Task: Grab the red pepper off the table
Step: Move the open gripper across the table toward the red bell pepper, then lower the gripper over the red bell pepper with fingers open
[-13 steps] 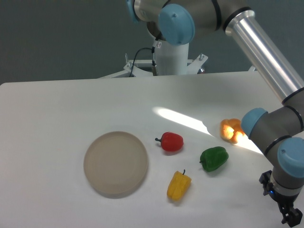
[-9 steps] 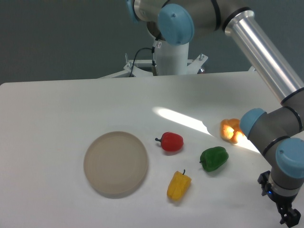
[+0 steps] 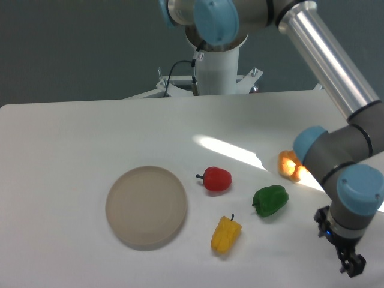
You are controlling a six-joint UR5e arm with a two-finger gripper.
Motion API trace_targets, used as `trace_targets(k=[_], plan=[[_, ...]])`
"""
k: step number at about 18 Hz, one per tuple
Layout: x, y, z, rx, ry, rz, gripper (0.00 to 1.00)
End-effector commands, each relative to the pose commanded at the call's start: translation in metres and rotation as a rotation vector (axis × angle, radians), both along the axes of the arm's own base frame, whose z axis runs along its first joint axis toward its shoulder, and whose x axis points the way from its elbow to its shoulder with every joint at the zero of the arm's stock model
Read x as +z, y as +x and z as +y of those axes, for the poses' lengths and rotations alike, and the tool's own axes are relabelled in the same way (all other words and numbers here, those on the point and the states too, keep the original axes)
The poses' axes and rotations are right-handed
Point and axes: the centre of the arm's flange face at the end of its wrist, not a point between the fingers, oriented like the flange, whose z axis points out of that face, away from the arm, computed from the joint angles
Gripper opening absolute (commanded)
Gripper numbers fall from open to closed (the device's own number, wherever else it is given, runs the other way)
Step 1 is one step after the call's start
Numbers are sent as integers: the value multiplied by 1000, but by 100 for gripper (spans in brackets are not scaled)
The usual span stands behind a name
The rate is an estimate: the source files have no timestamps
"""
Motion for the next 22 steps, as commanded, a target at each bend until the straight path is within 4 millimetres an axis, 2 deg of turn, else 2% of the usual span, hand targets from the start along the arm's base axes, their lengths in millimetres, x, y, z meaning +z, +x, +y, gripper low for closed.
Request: trace_targets(k=[1,6,9,11,13,16,19,22], plan=[[7,19,-4,-9,-8,-11,100],[24,84,-14,-43,-31,-46,100],[22,127,-29,-49,-51,-73,100],[11,149,-41,-54,-54,-75,100],[3,172,-41,-69,-47,-65,100],[1,196,-38,-73,-56,-62,100],[-8,206,-39,-61,-63,-77,100],[-16,225,-25,-62,-48,-62,100]])
